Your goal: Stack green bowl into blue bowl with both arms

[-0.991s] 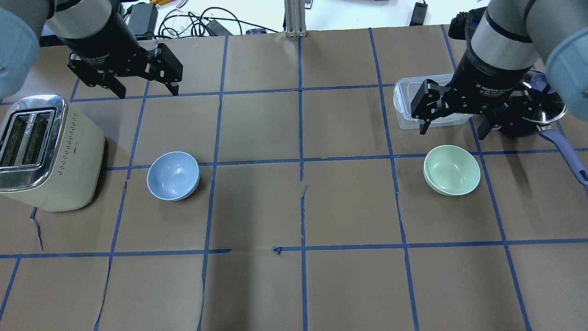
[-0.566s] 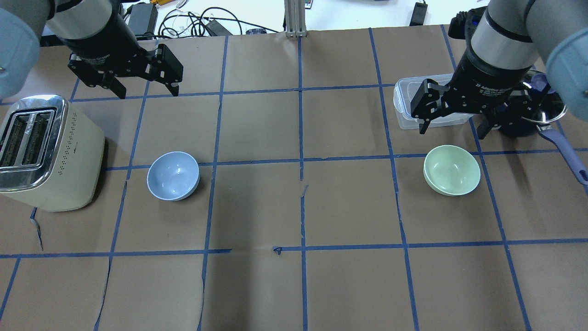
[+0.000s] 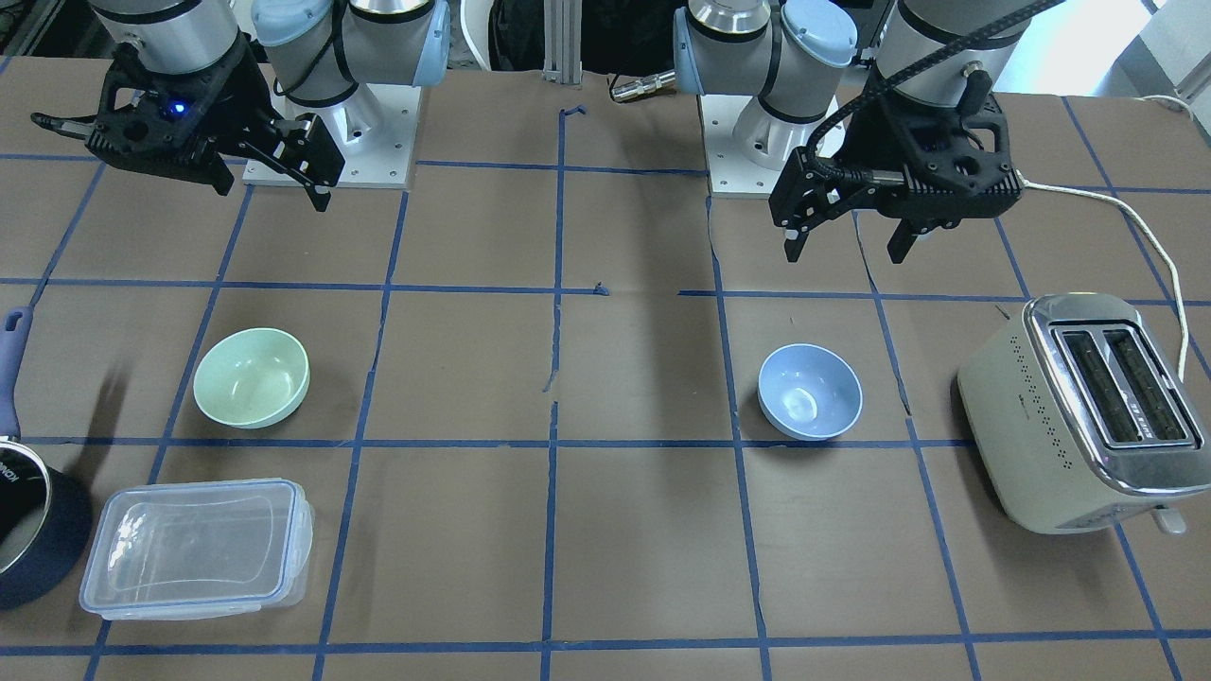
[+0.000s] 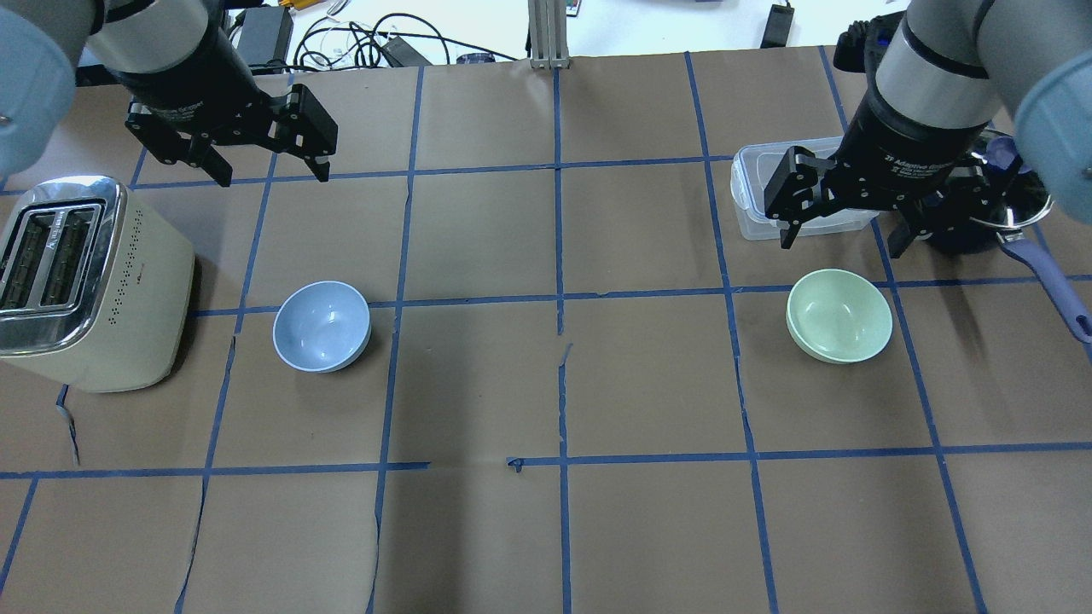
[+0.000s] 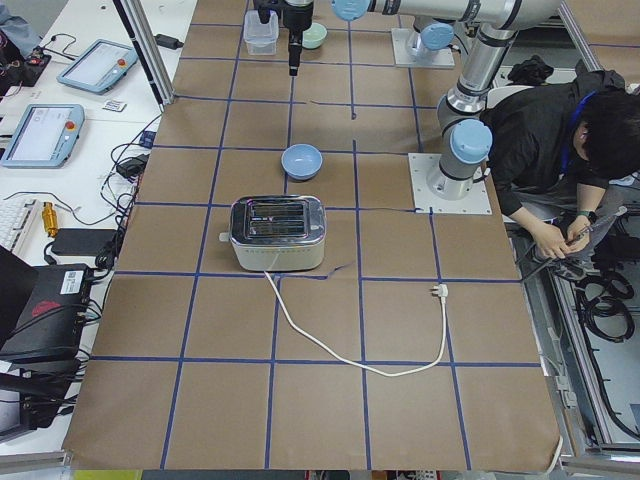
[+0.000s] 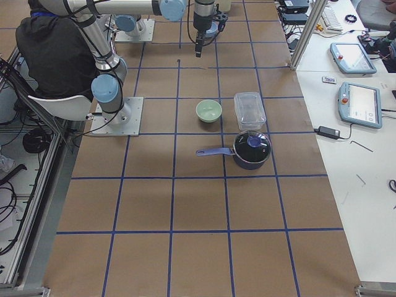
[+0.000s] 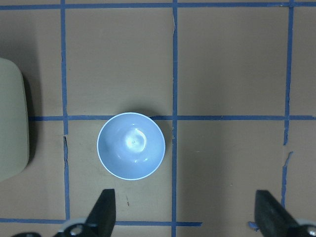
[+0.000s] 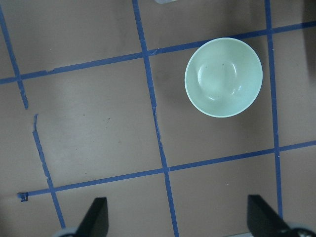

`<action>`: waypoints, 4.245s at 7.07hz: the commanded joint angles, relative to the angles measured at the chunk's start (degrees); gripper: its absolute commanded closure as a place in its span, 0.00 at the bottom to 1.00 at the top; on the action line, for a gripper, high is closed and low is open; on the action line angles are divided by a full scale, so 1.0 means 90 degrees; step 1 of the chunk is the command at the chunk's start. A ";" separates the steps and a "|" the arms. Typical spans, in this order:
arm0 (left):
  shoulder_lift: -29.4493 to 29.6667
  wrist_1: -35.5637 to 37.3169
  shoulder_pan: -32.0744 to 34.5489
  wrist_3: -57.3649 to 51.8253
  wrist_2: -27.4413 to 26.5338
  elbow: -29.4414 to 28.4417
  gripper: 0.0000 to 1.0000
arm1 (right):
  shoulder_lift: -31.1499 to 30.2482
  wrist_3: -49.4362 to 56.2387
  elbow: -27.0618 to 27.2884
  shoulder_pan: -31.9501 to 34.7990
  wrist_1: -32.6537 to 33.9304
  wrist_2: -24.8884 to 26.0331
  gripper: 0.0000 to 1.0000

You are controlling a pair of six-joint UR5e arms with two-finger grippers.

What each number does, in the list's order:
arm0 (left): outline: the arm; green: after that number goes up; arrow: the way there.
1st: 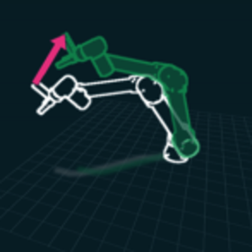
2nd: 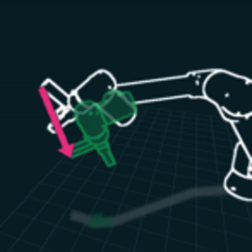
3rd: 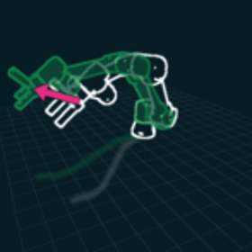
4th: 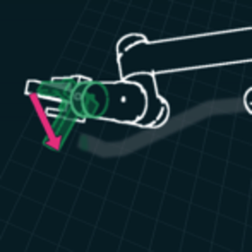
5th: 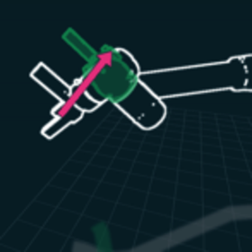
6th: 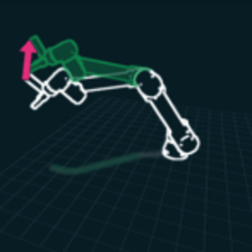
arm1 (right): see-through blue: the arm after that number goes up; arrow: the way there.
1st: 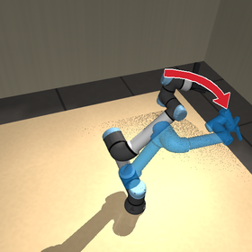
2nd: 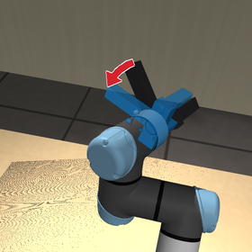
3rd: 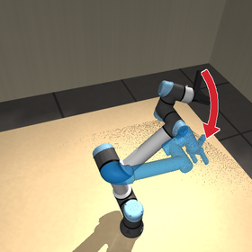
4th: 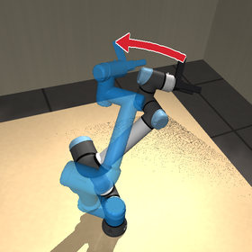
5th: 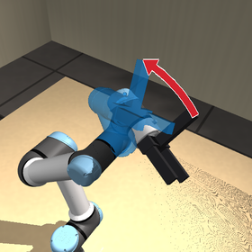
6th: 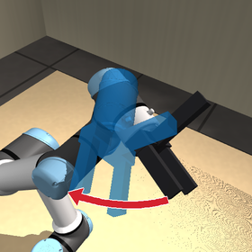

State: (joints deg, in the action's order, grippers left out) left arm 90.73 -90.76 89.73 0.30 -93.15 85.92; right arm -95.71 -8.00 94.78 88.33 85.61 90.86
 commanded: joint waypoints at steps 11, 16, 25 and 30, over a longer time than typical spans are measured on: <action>-0.0051 -0.0091 -0.0009 -0.0083 0.0037 0.0043 0.00 | 0.0000 -0.0010 -0.0003 0.0000 0.0000 0.0012 0.00; -0.0023 -0.0072 -0.0038 -0.0102 0.0027 0.0092 0.00 | 0.0000 -0.0010 0.0006 0.0000 0.0000 0.0022 0.00; 0.0875 0.4274 -0.1874 -0.1938 0.0135 0.3988 0.00 | 0.1240 0.1671 0.0785 -0.0136 0.1986 0.0431 0.00; 0.1238 0.4743 -0.2049 -0.2386 0.0580 0.3892 1.00 | 0.1923 0.2393 0.2350 -0.0762 0.4893 0.0452 0.00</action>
State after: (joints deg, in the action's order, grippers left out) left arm 101.92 -48.04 72.03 -19.58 -90.37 121.66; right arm -79.21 13.84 114.55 81.74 127.03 95.22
